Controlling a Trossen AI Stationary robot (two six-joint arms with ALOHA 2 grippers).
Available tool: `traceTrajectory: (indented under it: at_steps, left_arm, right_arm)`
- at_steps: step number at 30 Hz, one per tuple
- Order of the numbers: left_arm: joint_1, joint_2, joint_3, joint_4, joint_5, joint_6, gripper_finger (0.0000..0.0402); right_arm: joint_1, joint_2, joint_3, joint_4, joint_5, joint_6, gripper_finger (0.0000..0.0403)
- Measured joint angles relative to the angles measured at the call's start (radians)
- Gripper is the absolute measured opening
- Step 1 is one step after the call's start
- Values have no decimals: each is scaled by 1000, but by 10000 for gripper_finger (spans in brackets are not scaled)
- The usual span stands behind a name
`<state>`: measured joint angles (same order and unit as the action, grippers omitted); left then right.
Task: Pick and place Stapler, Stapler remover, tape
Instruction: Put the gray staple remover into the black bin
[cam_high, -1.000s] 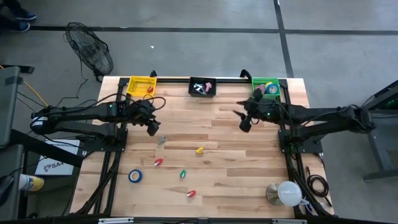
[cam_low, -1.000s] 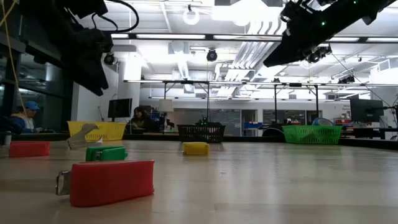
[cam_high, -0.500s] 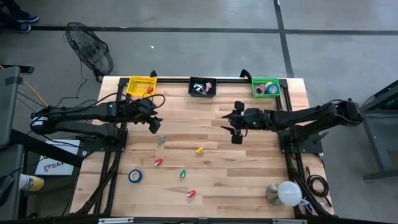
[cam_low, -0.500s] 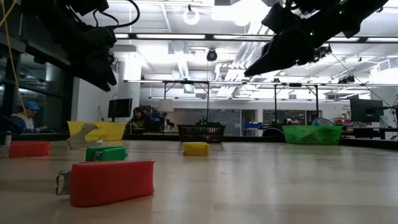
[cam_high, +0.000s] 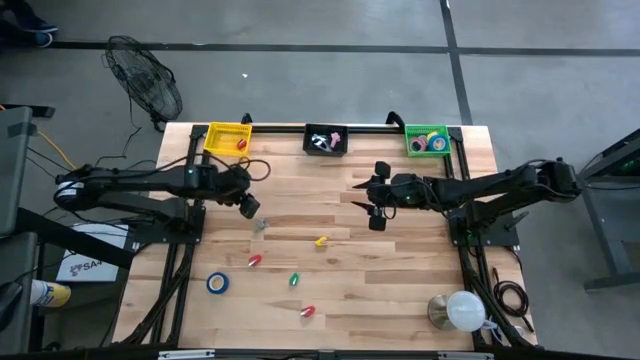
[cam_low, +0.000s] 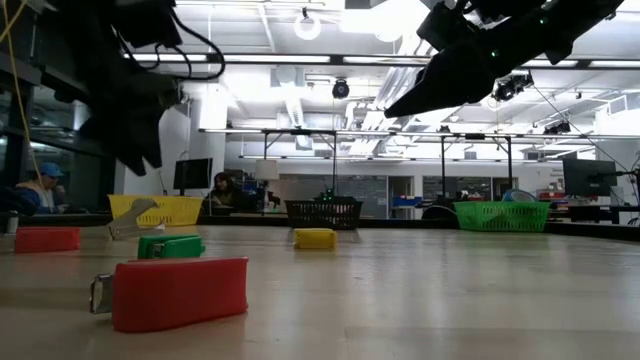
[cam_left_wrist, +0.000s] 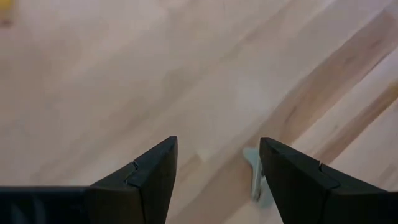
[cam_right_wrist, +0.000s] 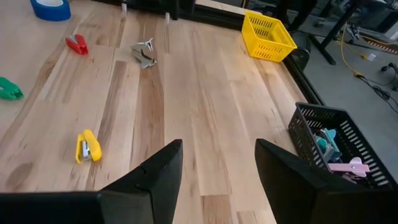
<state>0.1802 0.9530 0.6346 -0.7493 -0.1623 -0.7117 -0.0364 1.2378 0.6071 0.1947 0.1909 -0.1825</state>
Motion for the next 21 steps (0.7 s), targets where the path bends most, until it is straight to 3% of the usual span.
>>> traceTrajectory:
  at_steps: [7,21]
  left_arm:
    - [-126,93,0,-15,20,-92,225]
    - [-377,132,0,-21,-106,-383,225]
  right_arm:
    - [0,0,0,-1,0,-2,192]
    - [0,0,0,-4,-4,9,192]
